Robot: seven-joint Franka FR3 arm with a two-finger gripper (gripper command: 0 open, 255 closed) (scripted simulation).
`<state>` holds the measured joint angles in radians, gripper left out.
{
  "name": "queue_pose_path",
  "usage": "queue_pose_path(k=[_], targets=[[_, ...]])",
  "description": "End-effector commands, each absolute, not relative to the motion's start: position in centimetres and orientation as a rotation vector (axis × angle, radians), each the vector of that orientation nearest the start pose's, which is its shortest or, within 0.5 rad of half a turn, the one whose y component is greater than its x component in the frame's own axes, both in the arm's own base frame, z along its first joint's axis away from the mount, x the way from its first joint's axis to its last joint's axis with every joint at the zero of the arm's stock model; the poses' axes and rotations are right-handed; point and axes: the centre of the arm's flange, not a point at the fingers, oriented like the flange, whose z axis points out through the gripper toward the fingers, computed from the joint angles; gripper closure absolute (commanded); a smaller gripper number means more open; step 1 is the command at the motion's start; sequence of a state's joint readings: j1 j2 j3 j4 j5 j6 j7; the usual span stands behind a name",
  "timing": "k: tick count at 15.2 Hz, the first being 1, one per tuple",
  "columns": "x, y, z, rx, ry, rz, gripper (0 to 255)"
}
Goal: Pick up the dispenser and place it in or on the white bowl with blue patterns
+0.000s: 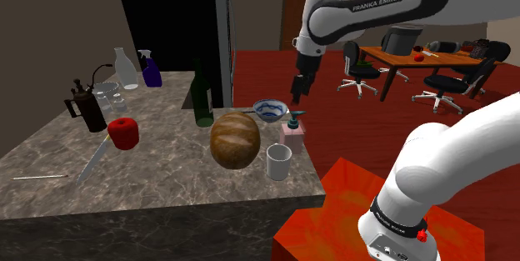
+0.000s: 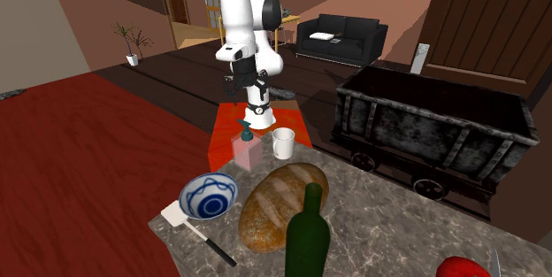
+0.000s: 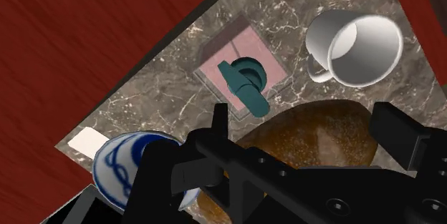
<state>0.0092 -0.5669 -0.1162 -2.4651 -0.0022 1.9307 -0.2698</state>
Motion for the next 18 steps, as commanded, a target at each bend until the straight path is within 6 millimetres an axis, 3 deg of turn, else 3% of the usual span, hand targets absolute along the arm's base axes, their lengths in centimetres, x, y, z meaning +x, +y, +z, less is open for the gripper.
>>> queue_pose_path(k=[1,4,11,18], targets=[[39.4,-5.1,46.8,-3.064,-0.348,-0.042,0],[41.2,-6.1,43.5,-3.046,-0.439,-0.013,0],[41.2,-5.8,39.9,-3.046,-0.439,-0.013,0],[41.2,-5.8,39.6,-3.046,-0.439,-0.013,0]])
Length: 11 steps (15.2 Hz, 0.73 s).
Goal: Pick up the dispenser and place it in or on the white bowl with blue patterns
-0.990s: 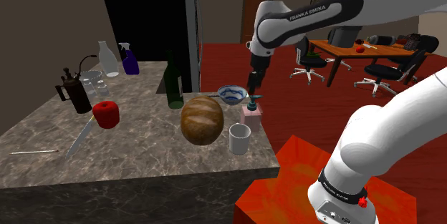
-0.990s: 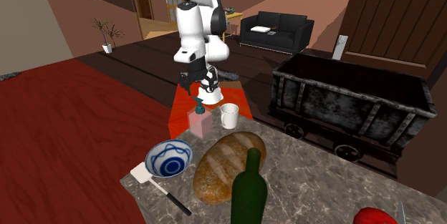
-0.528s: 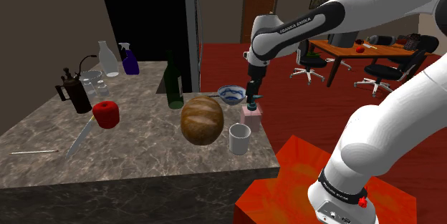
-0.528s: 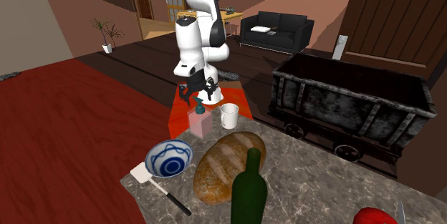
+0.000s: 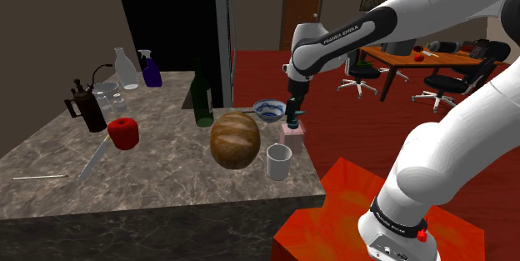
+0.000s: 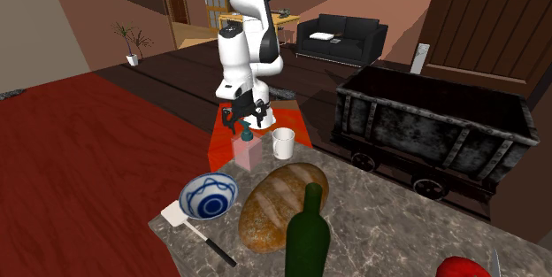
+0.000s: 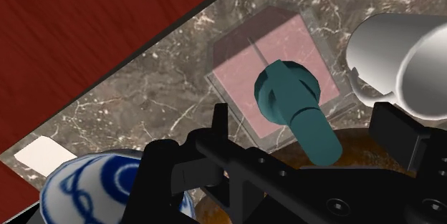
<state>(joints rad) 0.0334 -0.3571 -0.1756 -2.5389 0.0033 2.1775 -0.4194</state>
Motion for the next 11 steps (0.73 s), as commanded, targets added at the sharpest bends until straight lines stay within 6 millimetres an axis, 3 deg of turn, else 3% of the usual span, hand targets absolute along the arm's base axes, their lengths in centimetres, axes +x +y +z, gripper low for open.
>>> queue_pose_path(k=[1,2,11], targets=[[41.24,-5.82,39.55,-3.046,-0.439,-0.013,0],[41.24,-5.82,39.55,-3.046,-0.439,-0.013,255],[41.24,-5.82,39.55,-3.046,-0.439,-0.013,255]])
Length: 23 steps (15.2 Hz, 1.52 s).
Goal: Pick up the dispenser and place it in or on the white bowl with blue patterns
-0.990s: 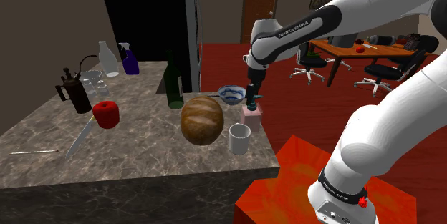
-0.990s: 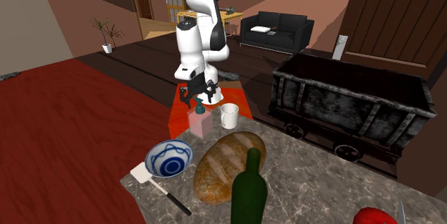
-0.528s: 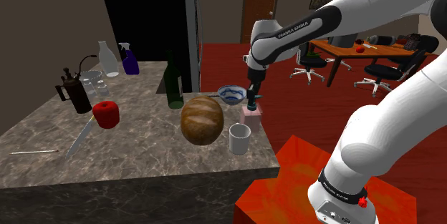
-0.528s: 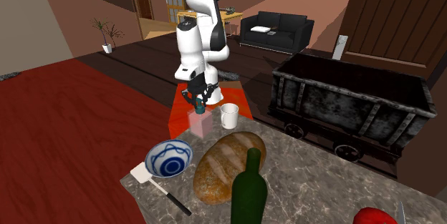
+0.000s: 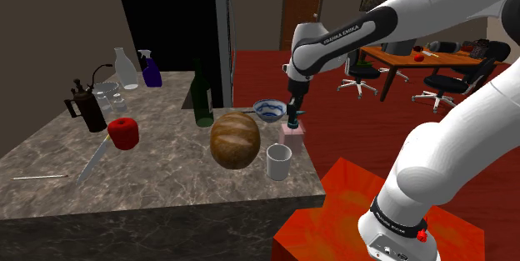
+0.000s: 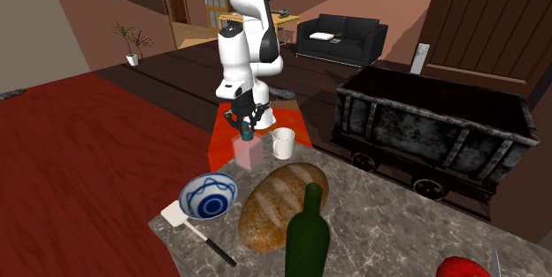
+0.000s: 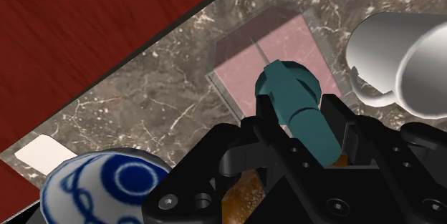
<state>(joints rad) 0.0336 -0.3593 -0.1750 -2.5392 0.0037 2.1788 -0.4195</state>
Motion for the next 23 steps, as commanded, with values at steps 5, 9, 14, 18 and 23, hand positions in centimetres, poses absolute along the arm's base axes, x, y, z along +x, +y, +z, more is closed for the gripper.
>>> queue_pose_path(k=[5,9,14,18,23], targets=[[41.2,-5.8,42.2,-3.046,-0.439,-0.013,255],[41.2,-5.8,44.3,-3.046,-0.439,-0.013,255],[41.2,-5.8,46.9,-3.046,-0.439,-0.013,255],[41.2,-5.8,49.1,-3.046,-0.439,-0.013,255],[41.2,-5.8,51.7,-3.046,-0.439,-0.013,255]])
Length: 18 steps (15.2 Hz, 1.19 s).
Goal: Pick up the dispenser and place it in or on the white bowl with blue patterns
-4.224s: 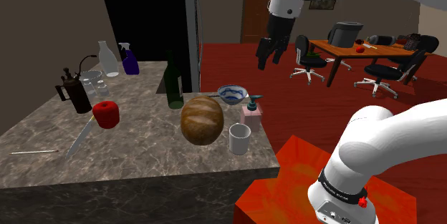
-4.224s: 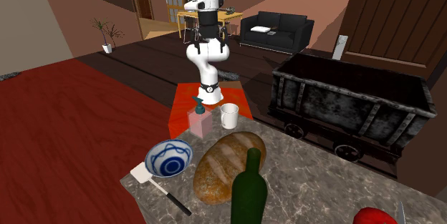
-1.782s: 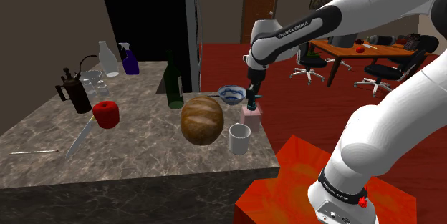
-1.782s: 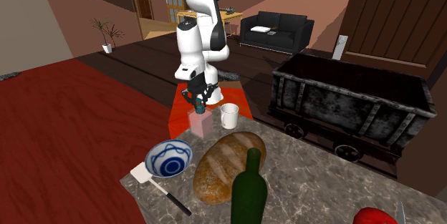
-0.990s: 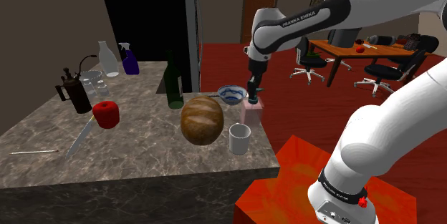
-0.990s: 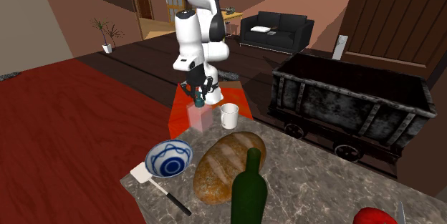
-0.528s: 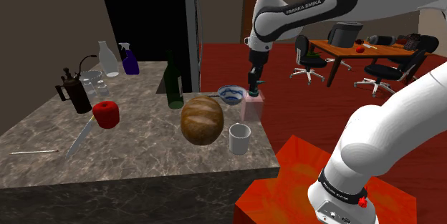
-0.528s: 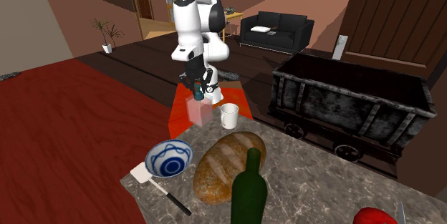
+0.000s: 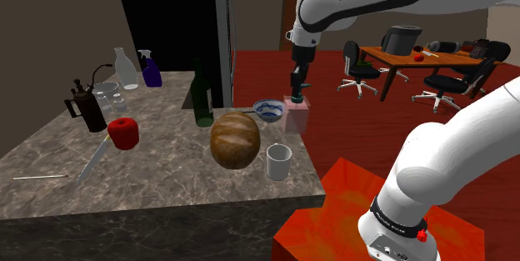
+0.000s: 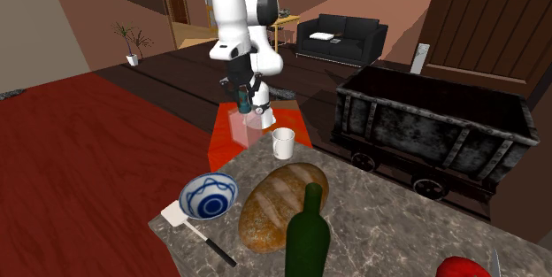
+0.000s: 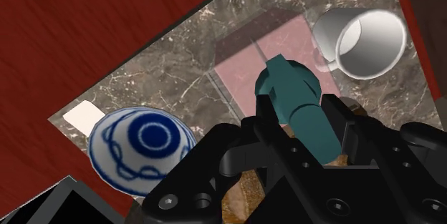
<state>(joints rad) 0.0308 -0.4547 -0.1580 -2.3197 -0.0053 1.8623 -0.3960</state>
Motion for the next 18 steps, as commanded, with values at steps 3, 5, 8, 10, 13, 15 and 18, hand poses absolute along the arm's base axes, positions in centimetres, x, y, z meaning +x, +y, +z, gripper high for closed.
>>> queue_pose_path(k=[3,5,8,10,13,15,18], targets=[[41.2,-5.8,53.3,-3.046,-0.439,-0.013,255],[41.2,-5.8,54.3,-3.046,-0.439,-0.013,255],[43.5,-7.0,55.4,-3.046,-0.439,-0.013,255],[45.7,-8.2,56.2,-3.046,-0.439,-0.013,255],[49.1,-10.0,57.3,-3.046,-0.439,-0.013,255],[51.3,-11.2,58.1,-3.046,-0.439,-0.013,255],[54.6,-13.0,59.2,-3.046,-0.439,-0.013,255]])
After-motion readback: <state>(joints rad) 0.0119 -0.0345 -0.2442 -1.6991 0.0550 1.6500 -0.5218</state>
